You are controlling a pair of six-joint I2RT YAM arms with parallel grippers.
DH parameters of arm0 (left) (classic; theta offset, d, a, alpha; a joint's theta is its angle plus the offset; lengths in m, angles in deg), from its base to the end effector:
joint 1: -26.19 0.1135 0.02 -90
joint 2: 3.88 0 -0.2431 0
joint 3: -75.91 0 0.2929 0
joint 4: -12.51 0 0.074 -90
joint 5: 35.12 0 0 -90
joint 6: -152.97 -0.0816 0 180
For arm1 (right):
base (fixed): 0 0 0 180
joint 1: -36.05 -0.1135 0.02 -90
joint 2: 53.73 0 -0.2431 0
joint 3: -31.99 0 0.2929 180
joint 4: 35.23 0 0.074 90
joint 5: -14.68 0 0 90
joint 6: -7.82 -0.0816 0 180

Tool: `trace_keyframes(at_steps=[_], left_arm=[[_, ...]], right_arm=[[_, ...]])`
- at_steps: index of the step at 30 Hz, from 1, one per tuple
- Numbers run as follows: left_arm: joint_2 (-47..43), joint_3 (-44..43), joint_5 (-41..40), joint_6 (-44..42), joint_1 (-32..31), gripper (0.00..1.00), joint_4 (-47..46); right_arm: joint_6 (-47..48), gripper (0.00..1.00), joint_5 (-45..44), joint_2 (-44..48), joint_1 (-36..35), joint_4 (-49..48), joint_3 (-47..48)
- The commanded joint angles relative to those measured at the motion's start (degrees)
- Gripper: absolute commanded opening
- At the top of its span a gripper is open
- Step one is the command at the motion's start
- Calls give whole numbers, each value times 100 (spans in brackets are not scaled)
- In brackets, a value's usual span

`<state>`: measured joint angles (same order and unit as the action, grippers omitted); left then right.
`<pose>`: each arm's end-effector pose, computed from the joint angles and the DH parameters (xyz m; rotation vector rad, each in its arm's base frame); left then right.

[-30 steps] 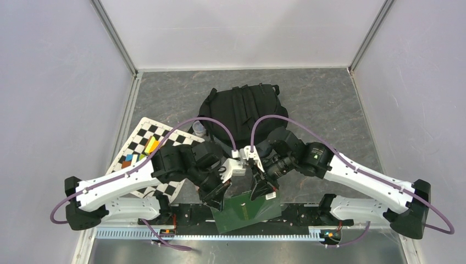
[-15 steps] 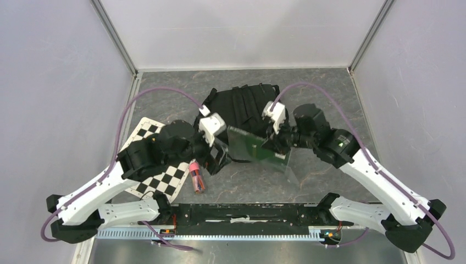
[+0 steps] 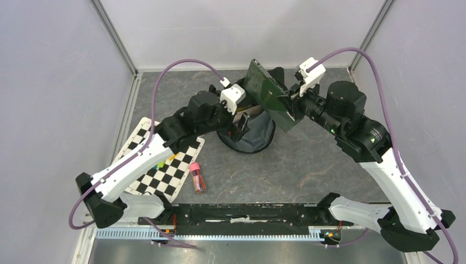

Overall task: Pack the student bag
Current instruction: Pick up the book from the center of the board, then place the book in the student bag.

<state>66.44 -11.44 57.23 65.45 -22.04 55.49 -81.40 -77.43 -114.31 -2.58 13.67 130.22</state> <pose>0.2360 -0.2693 0.3601 0.8314 1.9021 -0.5944 0.2246 0.1756 0.4738 -0.5775 1.6927 0.4448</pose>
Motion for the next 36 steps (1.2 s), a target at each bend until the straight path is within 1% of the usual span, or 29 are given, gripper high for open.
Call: trace_keyframes(at_steps=[1, 2, 4, 6, 8, 10, 13, 17, 21, 22, 23, 24, 25, 28, 30, 32, 35, 36], left_arm=[[109, -33, -1176, -506, 58, 100, -1072], [193, -68, -1551, -556, 59, 100, -1177], [395, -242, -1957, -638, 93, 100, -1262], [645, -442, -2183, -731, 118, 100, -1324], [902, -597, -2241, -814, 129, 100, -1409], [1153, -733, -2125, -916, 129, 100, -1472], [1320, -702, -2183, -1043, 137, 100, -1814], [1599, -841, -1738, -1119, 240, 100, -2072], [2020, -1204, -1421, -1108, 380, 99, -2176], [2127, -1293, -1334, -1116, 413, 97, -2226], [2225, -1367, -1218, -1114, 465, 92, -2288], [2311, -1434, -1154, -1113, 525, 85, -2325], [2410, -1512, -1118, -1085, 575, 75, -2337], [2576, -1711, -1055, -938, 786, 37, -2270], [2553, -1729, -960, -839, 919, 20, -2301], [2506, -1760, -951, -711, 1018, 10, -2282], [2392, -1799, -717, -342, 1172, 2, -2187], [2347, -1792, -617, -175, 1204, 2, -2169]], right_arm=[[69, 0, -1194, 36, 75, -936, 175], [99, 0, -1380, 96, 75, -952, 90], [170, 0, -1589, 224, 75, -1000, -77], [195, 0, -1724, 336, 80, -1011, -212], [201, 0, -1765, 418, 75, -1029, -303], [169, 0, -1734, 476, 74, -1051, -360], [147, 0, -1591, 520, 78, -1096, -451], [112, 0, -1506, 574, 76, -1173, -575], [-32, 0, -1358, 677, 77, -1174, -631], [-67, 0, -1320, 718, 75, -1156, -649], [-181, 0, -1286, 752, 80, -1122, -694], [-289, 0, -1251, 804, 75, -1080, -739], [-404, 0, -1215, 872, 75, -1048, -829], [-802, 0, -1121, 1218, 76, -1032, -1213], [-1083, 0, -1127, 1502, 75, -982, -1454], [-1360, 0, -1073, 1772, 75, -904, -1646], [-1801, 0, -873, 2031, 75, -726, -1946], [-1929, 0, -791, 2119, 76, -711, -2085]])
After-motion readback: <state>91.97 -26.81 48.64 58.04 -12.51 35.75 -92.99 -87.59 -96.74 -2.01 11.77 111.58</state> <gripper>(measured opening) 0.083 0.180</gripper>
